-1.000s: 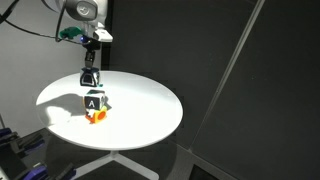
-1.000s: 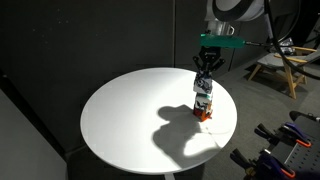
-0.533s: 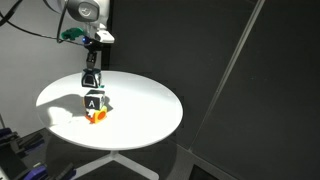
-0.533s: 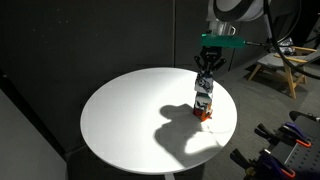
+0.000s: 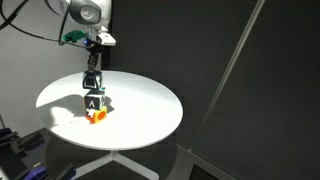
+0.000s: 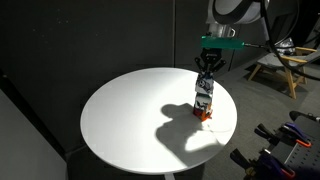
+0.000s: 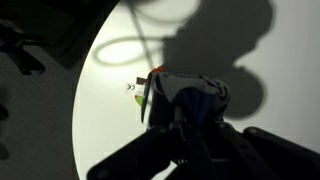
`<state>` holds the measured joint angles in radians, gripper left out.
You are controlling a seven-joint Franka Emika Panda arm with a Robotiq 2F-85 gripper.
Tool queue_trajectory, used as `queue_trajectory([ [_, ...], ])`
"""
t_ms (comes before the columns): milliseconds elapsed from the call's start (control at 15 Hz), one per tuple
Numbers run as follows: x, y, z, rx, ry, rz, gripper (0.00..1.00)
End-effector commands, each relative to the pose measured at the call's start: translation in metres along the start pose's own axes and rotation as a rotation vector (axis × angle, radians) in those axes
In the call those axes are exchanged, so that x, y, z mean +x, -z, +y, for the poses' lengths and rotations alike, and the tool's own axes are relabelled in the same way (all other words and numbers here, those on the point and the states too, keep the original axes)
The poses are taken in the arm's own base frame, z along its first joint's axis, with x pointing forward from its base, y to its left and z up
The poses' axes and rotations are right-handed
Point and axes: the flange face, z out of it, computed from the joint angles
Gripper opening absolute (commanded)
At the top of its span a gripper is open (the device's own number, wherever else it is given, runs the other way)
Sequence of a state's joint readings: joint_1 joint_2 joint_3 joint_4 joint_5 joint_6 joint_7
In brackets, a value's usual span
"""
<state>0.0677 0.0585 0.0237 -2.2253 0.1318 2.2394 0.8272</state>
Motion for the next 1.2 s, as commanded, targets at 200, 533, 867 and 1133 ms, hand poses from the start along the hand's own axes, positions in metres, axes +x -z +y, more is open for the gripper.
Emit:
queue_trajectory([
  [200,0.013,0.000,0.001,0.006,-0.018,-0.005,0.04],
  [533,0.020,-0.002,0.002,0.002,-0.027,-0.009,0.04],
  [867,0.027,-0.001,0.002,0.004,-0.040,-0.006,0.04],
  [1133,0.029,-0.007,0.003,-0.004,-0.037,-0.007,0.04],
])
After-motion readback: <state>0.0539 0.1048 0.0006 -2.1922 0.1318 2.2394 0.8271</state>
